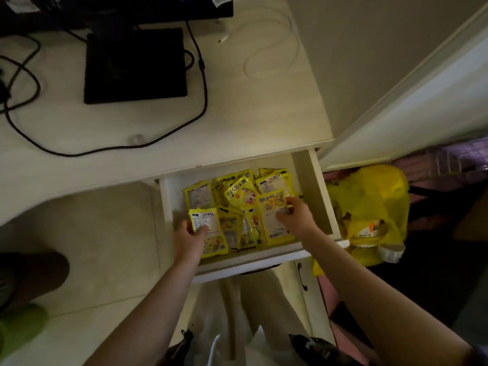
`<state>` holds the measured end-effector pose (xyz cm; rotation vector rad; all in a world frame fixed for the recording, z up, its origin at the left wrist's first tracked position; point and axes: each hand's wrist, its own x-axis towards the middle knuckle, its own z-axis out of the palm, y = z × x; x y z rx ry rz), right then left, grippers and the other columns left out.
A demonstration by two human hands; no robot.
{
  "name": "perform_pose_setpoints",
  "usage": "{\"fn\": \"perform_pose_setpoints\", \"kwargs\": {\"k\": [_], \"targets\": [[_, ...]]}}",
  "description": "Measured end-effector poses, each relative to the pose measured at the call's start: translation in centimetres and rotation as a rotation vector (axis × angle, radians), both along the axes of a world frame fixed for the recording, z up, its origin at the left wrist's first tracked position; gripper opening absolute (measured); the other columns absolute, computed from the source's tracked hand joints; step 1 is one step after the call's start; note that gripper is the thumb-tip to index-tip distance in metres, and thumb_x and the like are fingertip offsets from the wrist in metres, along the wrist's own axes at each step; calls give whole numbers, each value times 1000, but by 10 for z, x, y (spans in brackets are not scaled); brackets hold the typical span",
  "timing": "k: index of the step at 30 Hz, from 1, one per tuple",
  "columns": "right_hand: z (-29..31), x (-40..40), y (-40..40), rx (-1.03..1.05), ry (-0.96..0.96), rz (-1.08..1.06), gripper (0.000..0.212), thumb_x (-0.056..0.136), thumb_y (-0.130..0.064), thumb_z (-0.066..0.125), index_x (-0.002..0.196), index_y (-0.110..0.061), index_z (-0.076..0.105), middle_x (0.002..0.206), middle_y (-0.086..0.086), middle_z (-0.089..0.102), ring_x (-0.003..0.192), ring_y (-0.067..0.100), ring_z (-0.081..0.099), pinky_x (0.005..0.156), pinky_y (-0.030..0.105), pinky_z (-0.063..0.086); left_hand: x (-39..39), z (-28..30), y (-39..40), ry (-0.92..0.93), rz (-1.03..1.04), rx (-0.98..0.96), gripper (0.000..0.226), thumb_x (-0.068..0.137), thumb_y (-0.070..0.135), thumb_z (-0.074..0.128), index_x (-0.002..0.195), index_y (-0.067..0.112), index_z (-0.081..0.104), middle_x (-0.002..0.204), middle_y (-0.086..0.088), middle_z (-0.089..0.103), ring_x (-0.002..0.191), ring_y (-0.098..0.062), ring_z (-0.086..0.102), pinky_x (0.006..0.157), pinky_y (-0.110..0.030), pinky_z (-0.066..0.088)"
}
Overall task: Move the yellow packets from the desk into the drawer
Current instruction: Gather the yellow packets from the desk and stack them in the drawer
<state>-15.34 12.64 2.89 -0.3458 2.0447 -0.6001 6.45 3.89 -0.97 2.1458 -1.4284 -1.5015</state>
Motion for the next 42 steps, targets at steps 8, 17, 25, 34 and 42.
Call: {"fn": "perform_pose_setpoints", "kwargs": {"k": [8, 17, 25, 34, 42], "targets": [[-39, -17, -2, 62, -47, 171, 39, 90, -6, 56, 127, -14, 51, 120, 10, 62, 111, 29, 60, 95, 48, 51, -5, -29, 9, -85, 87, -6, 16, 86, 11, 64, 100, 7, 59, 96, -11, 63, 80, -24, 58, 61, -27, 39], [-57, -25, 6, 118, -3, 270, 42, 93, -6, 51, 134, -15, 44, 126, 12, 57, 114, 29, 57, 88, 38, 52, 1, -41, -7, -253, -92, 0, 21, 85, 11, 64, 104, 4, 60, 103, -15, 64, 91, -30, 59, 76, -34, 44], [-49, -36, 15, 170, 80, 384, 31, 94, -18, 49, 123, -11, 51, 117, 13, 62, 96, 29, 60, 77, 34, 51, 2, -38, 4, -412, -231, 49, 47, 91, 19, 57, 130, -1, 41, 125, -28, 56, 113, -43, 55, 91, -43, 45], [-13, -35, 9, 98, 125, 398, 34, 93, -10, 44, 126, -8, 50, 111, 14, 61, 80, 24, 54, 59, 25, 42, 3, -10, 7, -393, -394, -90, 59, 90, 22, 57, 141, 3, 34, 140, -22, 44, 130, -36, 42, 104, -43, 42], [17, -15, 35, 9, 155, 419, 33, 95, -14, 43, 126, -12, 55, 118, 11, 60, 89, 23, 59, 67, 28, 45, 8, 26, 51, -208, -337, -182, 36, 88, 11, 60, 124, 10, 57, 115, -9, 68, 107, -26, 62, 90, -32, 48]]}}
